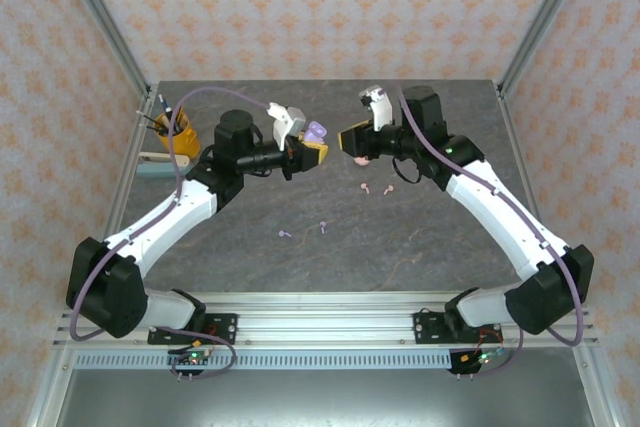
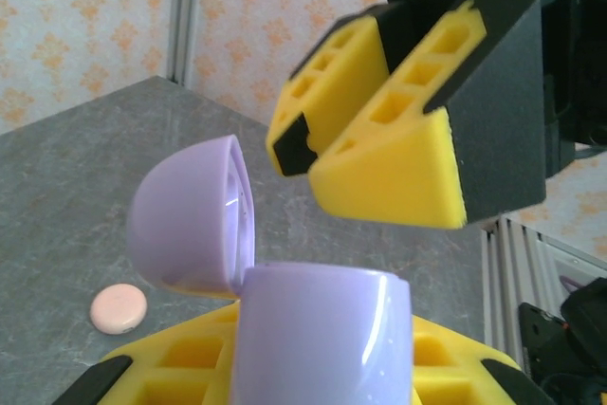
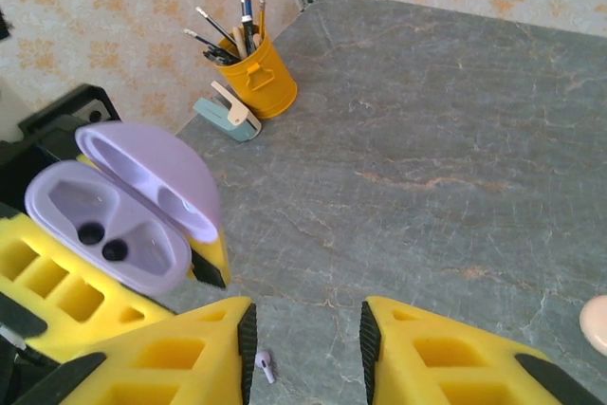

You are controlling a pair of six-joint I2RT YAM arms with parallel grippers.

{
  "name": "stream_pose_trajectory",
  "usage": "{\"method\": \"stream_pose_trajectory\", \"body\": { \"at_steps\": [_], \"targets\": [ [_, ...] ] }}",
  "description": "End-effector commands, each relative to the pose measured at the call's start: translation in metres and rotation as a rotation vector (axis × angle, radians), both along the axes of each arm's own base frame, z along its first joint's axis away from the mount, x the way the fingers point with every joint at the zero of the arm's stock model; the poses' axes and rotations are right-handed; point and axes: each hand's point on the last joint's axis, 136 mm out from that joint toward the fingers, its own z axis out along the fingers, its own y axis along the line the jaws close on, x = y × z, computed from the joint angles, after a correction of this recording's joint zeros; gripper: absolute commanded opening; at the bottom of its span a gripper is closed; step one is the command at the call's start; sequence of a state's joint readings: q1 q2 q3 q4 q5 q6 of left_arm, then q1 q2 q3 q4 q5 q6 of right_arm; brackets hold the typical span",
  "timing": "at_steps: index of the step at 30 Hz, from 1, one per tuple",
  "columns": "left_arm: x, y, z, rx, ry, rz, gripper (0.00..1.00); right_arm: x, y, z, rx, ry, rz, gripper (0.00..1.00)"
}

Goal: Insert the wireless bluetooth earbuds into the charging case

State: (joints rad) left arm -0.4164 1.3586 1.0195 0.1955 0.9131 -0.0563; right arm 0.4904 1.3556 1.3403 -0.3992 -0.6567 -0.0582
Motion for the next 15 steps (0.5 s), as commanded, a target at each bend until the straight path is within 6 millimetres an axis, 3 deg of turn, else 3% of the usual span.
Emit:
{"method": "stream_pose_trajectory", "body": {
  "at_steps": [1,15],
  "targets": [
    [-0.003,-0.003,0.016,-0.032,0.009,-0.045,0.21,-0.004,0.009,0.016,0.009,-0.038,0.061,0.36],
    [0.002,-0.009,0.019,-0.053,0.048,-0.072,0.21,-0.015,0.021,0.024,0.027,-0.024,0.163,0.33]
  ]
}}
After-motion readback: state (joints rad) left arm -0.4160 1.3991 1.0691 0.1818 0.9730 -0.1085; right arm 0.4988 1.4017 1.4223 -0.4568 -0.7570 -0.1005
